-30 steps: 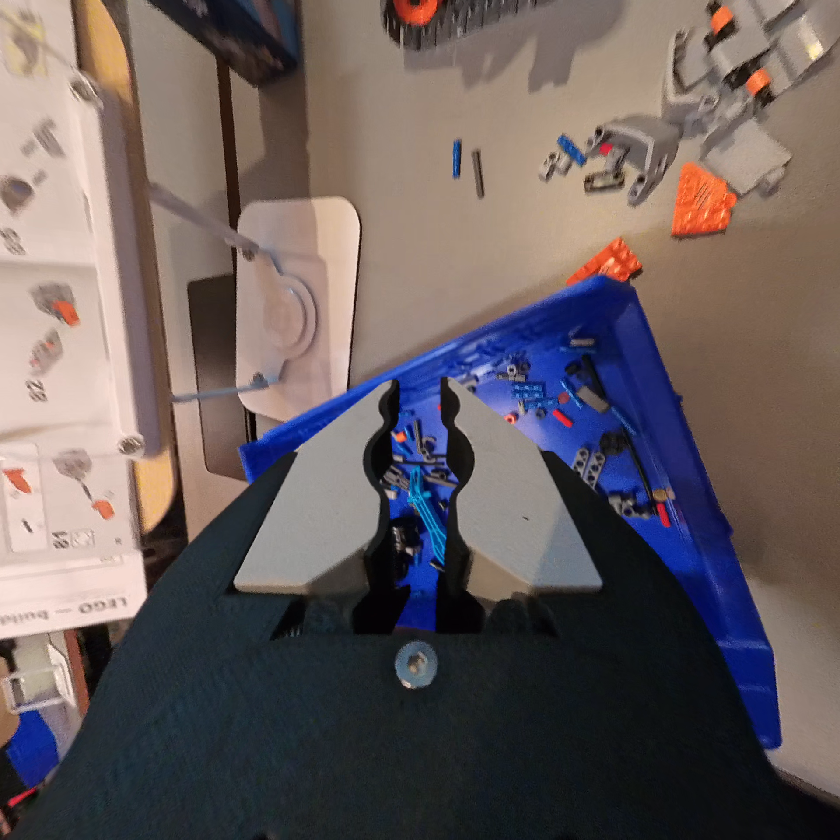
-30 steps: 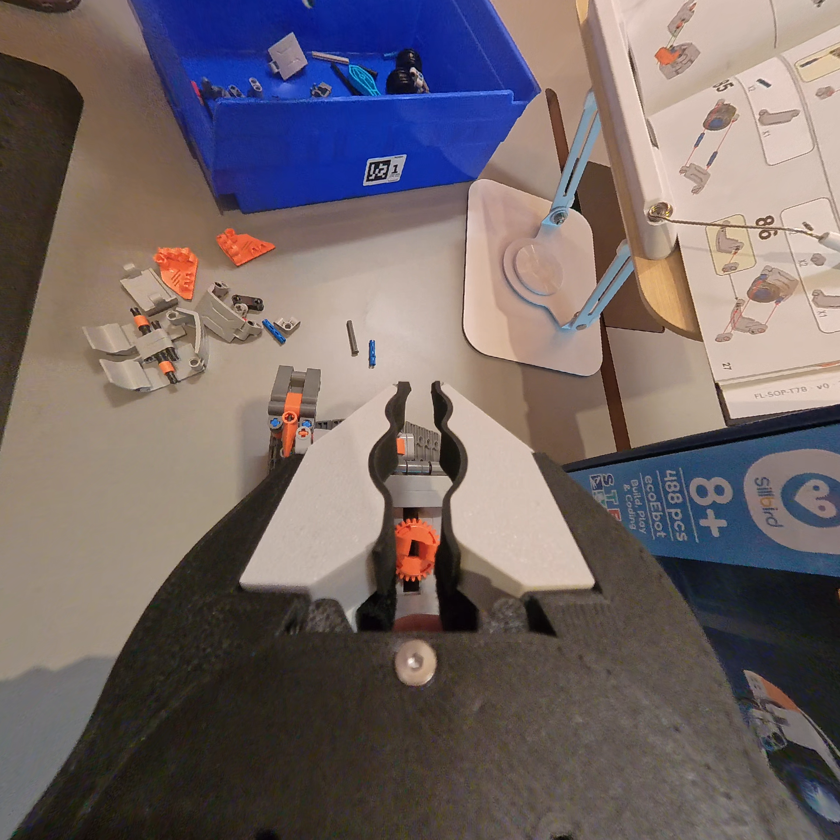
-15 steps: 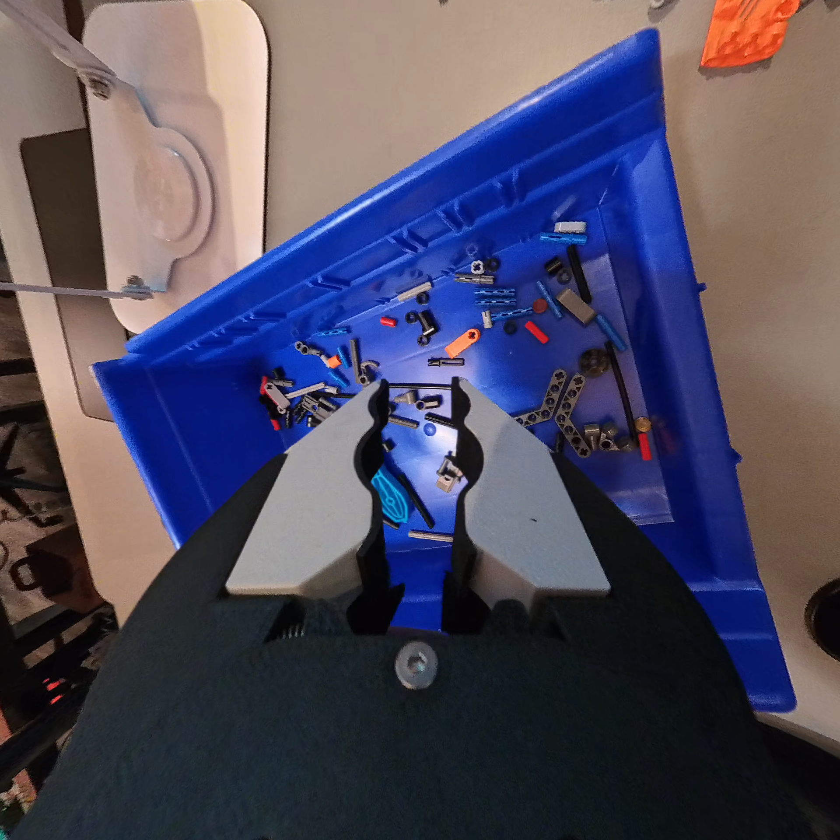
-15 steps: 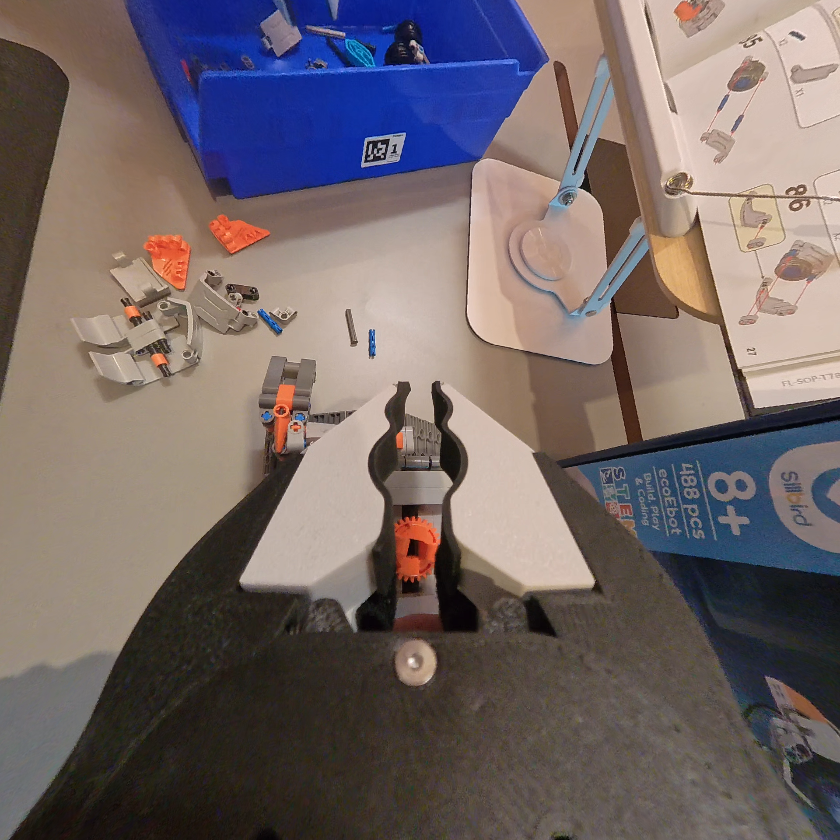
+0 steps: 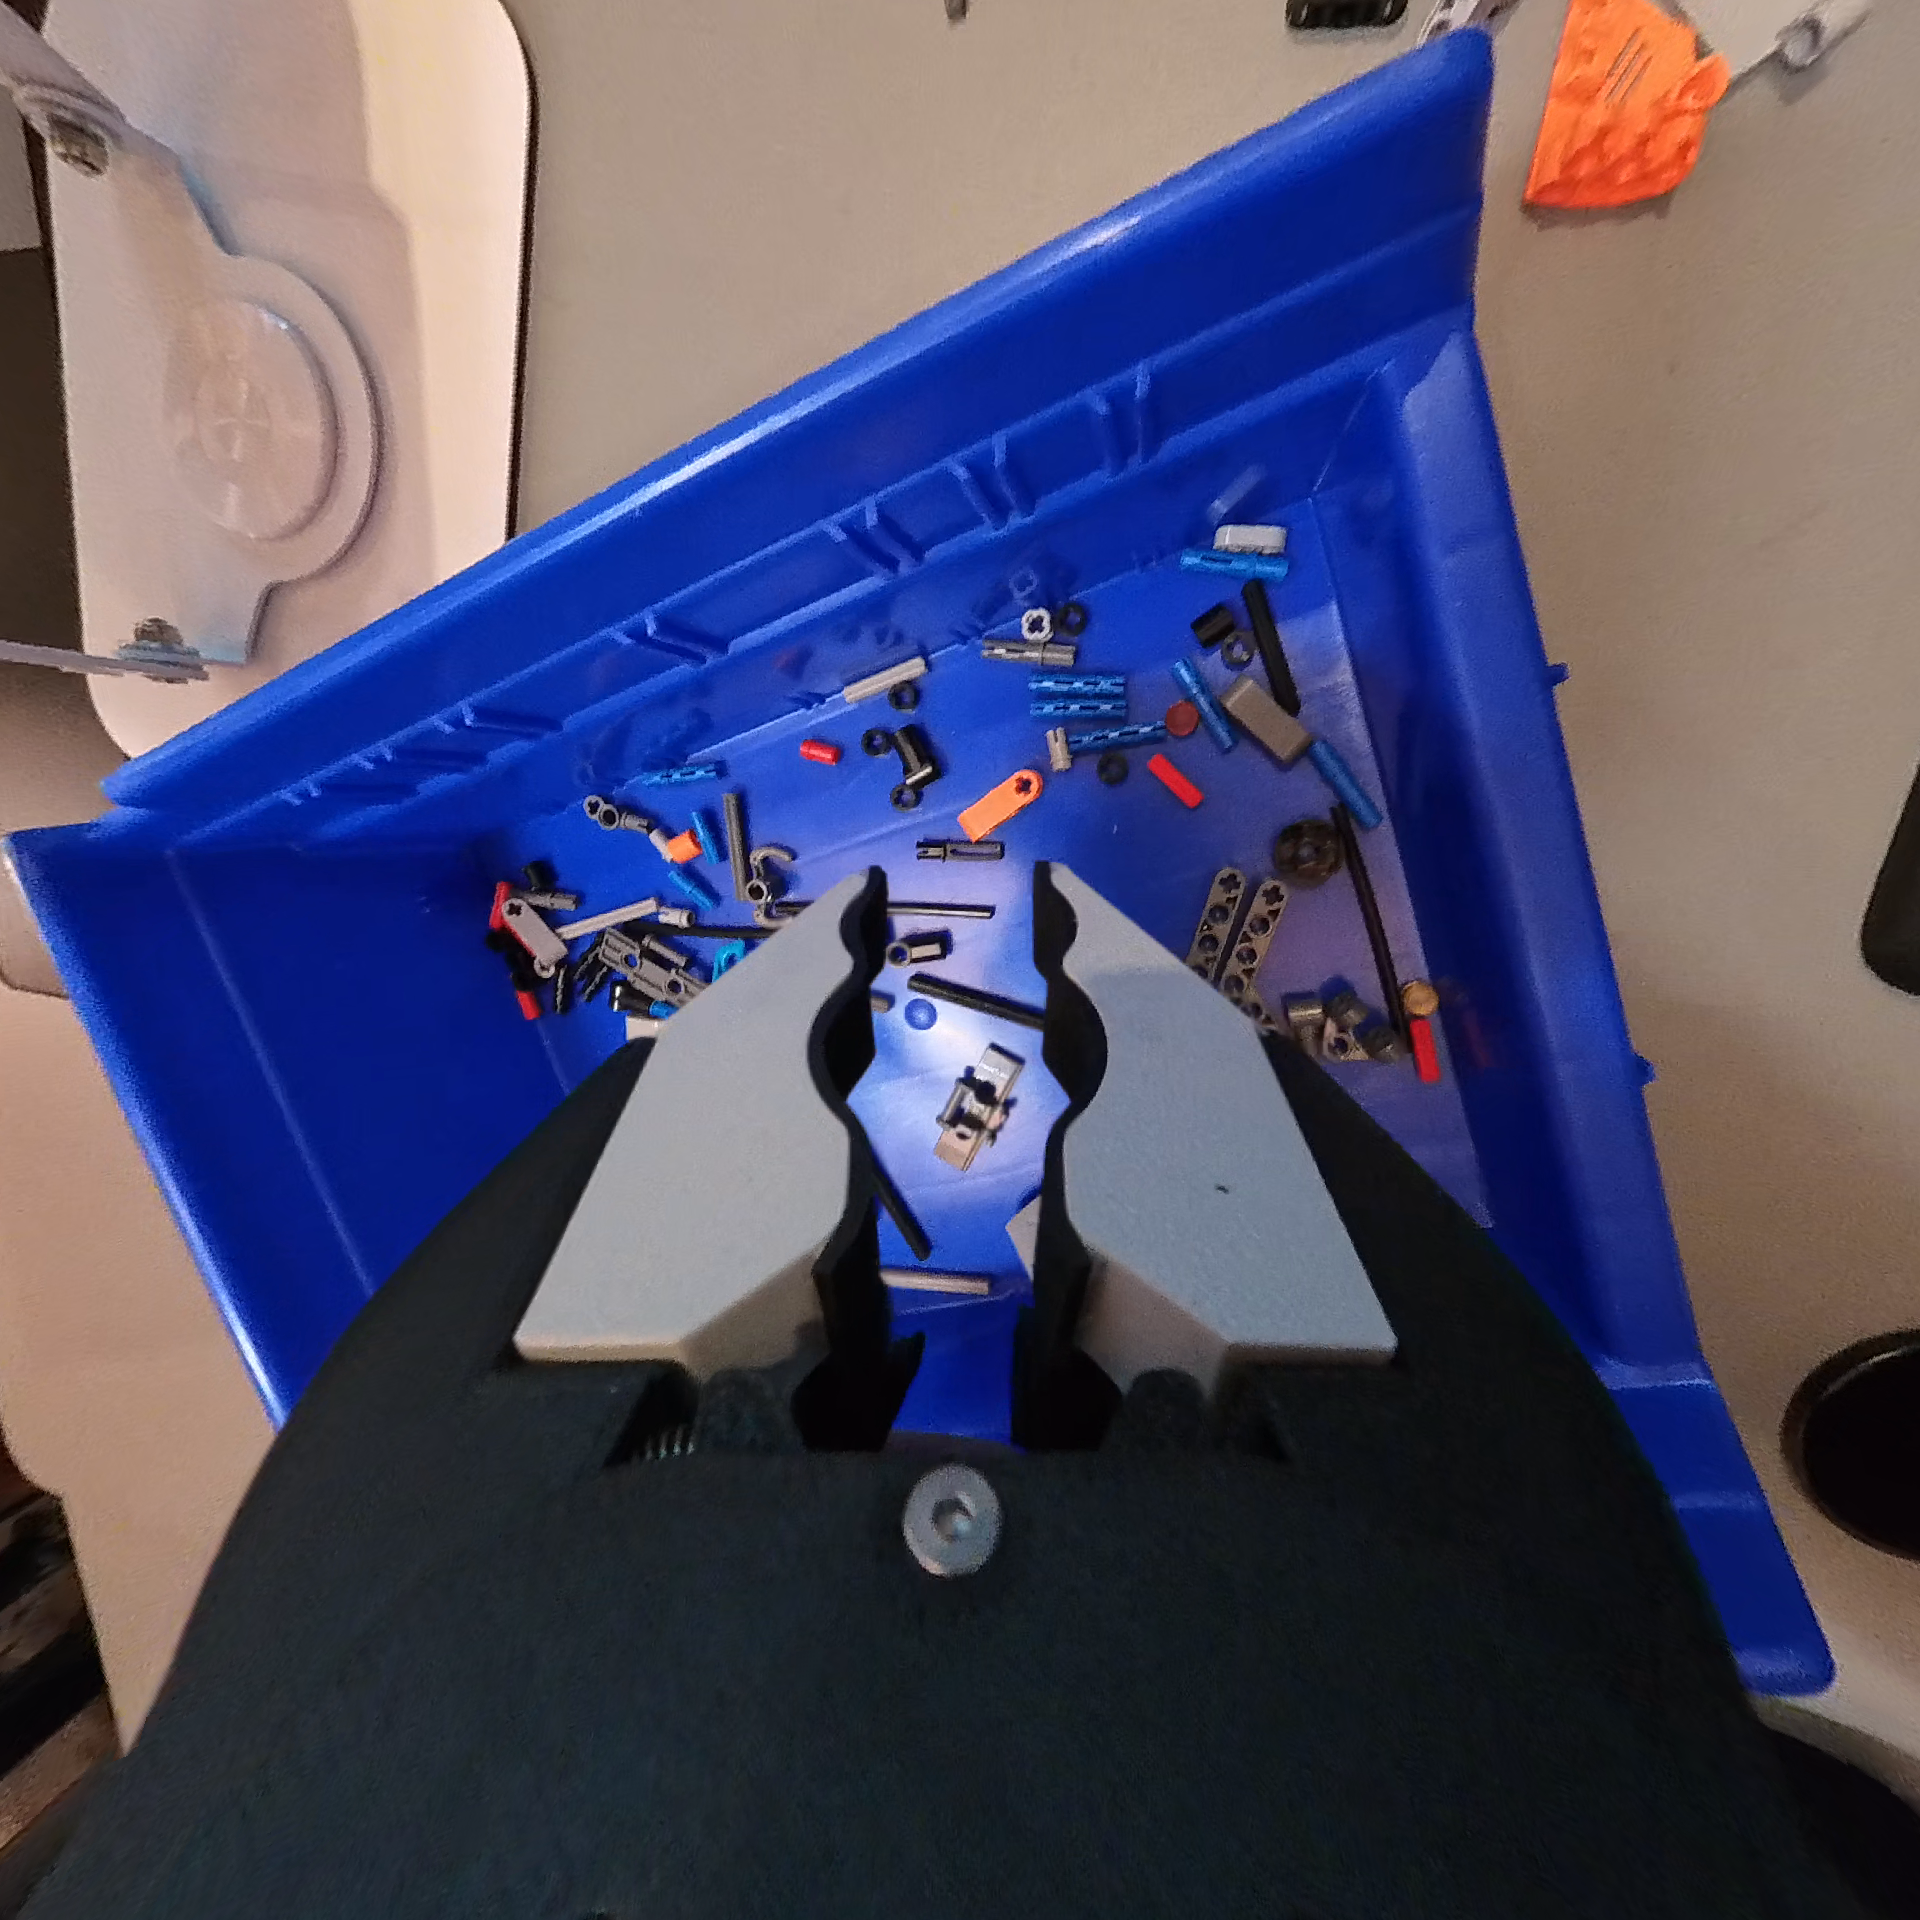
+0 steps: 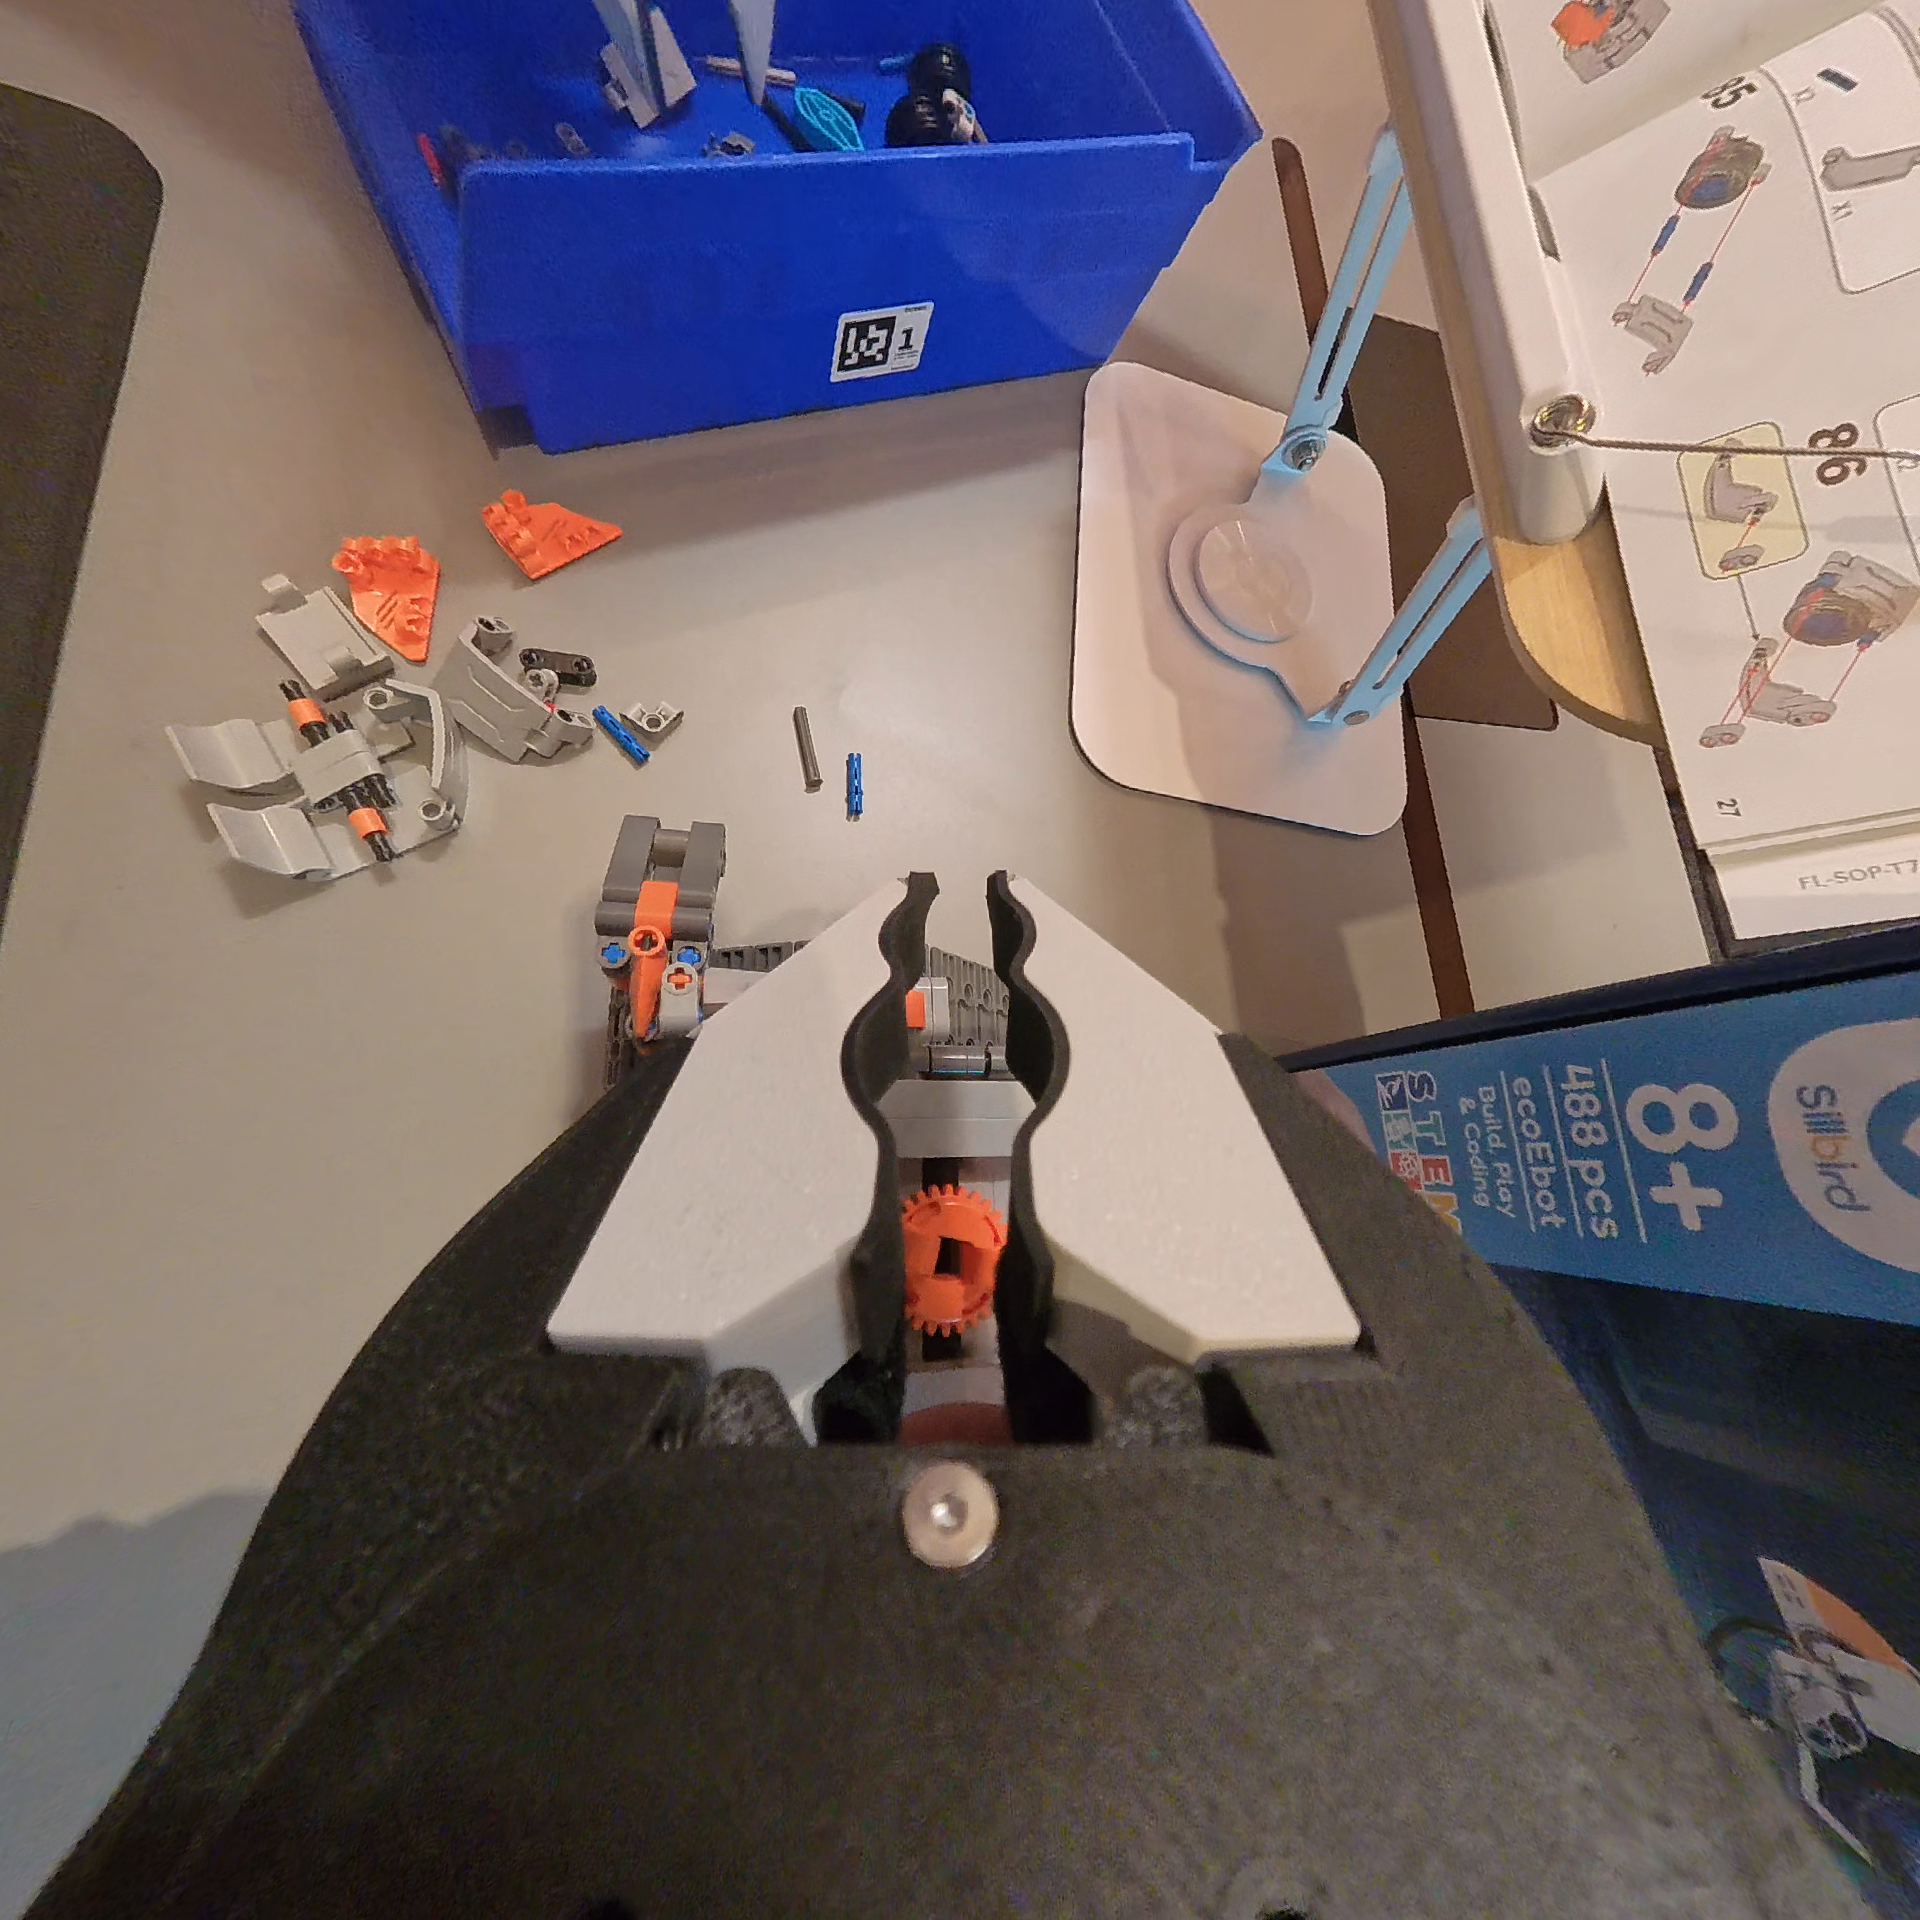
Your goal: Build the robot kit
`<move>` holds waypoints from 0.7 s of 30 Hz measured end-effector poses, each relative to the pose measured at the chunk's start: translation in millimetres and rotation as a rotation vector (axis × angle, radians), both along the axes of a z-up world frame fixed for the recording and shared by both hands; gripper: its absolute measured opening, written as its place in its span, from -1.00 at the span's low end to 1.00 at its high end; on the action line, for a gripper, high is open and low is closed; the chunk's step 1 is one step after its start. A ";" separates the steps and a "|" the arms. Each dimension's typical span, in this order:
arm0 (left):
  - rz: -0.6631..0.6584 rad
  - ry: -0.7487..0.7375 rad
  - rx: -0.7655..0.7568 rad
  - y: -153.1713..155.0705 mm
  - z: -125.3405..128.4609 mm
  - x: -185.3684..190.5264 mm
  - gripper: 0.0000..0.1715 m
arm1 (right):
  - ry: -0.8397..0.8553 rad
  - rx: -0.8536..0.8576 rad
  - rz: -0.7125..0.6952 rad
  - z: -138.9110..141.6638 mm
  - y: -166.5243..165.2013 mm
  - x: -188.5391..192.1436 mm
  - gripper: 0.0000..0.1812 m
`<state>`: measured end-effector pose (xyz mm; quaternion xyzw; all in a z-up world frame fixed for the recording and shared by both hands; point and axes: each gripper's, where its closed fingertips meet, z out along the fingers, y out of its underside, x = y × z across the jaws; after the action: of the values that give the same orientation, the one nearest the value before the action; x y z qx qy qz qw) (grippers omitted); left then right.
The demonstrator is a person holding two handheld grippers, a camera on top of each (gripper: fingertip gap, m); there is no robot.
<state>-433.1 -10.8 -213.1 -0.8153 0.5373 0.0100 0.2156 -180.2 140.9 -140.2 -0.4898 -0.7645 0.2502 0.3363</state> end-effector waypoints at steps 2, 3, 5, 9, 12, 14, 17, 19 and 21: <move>-0.009 -0.018 0.011 1.4 -2.2 3.6 -0.70 | -0.004 -0.002 -0.001 -1.6 0.6 -0.2 -0.89; -0.013 -0.026 0.005 0.9 -4.5 5.3 -0.69 | -0.006 -0.004 -0.001 -2.6 0.9 -0.3 -0.89; -0.023 -0.038 -0.018 -0.8 -10.6 8.2 -0.69 | -0.011 -0.006 -0.002 -4.5 1.3 -0.7 -0.89; -0.052 -0.047 -0.061 -2.7 -26.4 13.3 -0.68 | -0.019 -0.011 -0.002 -7.6 1.9 -1.2 -0.89; -0.092 -0.068 -0.072 -1.6 -36.3 23.4 -0.70 | -0.022 -0.014 -0.004 -9.3 2.7 -1.3 -0.89; -0.094 -0.061 -0.075 1.4 -42.5 27.6 -0.73 | -0.024 -0.016 -0.005 -10.3 3.2 -1.3 -0.89; -0.129 0.027 -0.056 6.1 -51.0 21.5 -0.75 | -0.027 -0.019 -0.006 -12.0 4.0 -1.3 -0.89; -0.134 0.069 -0.064 8.4 -56.0 14.8 -0.75 | -0.030 -0.020 -0.007 -13.1 4.3 -1.4 -0.89; -0.127 0.078 -0.080 9.6 -60.2 9.8 -0.77 | -0.031 -0.022 -0.007 -13.6 4.7 -1.5 -0.89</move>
<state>-423.3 -1.2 -273.3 -0.7867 0.5957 0.0064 0.1619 -181.7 145.6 -153.7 -0.5000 -0.7650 0.2495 0.3201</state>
